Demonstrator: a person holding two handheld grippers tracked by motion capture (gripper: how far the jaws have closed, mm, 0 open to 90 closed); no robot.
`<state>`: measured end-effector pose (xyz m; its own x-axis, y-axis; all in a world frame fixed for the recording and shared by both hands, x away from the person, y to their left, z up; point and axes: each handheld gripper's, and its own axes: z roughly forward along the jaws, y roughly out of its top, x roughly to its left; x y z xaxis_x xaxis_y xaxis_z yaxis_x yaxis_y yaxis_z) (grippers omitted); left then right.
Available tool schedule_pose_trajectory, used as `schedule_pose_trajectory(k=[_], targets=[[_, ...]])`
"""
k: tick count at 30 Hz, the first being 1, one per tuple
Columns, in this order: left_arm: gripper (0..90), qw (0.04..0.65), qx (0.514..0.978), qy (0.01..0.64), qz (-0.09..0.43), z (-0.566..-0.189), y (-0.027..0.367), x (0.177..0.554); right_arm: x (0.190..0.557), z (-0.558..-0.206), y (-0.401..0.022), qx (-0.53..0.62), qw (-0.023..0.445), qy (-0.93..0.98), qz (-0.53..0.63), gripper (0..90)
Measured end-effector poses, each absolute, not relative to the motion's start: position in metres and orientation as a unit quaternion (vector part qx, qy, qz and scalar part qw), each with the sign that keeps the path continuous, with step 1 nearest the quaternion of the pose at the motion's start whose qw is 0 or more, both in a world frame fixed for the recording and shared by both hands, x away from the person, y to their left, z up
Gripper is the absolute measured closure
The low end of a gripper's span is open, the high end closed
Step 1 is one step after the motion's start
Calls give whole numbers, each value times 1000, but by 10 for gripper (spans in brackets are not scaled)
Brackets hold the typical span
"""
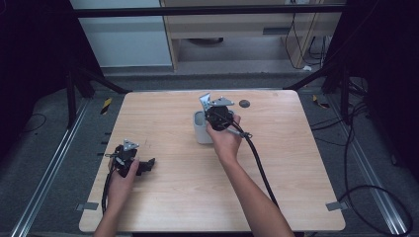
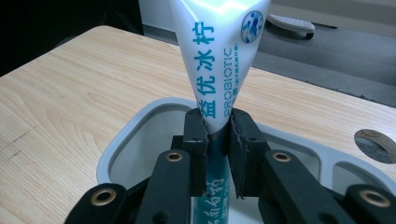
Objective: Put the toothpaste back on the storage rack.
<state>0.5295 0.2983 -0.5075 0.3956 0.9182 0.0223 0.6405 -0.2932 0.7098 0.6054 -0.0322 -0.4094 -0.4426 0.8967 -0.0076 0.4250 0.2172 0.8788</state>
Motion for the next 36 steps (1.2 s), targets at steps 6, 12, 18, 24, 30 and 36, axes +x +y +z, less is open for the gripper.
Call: schedule_pose_trajectory(k=[6,12,18,24,30,36], targets=[[0,316,773,504,220,-508,298,529,606,-410,-33,453,270,730,434,776],[0,316,773,504,220,-508,298,529,607,-410,-33,454,267,730,436,770],[0,316,773,504,220,-508,298,529,606,-409,-33,455,266,727,440,755],[0,316,773,504,220,-508,298,529,606,-409,-33,453,265,729,440,747],[0,316,773,504,220,-508,298,529,605,-408,-33,449,266,730,441,739],[0,316,773,504,220,-508,298,529,603,-407,-32,444,266,733,441,734]])
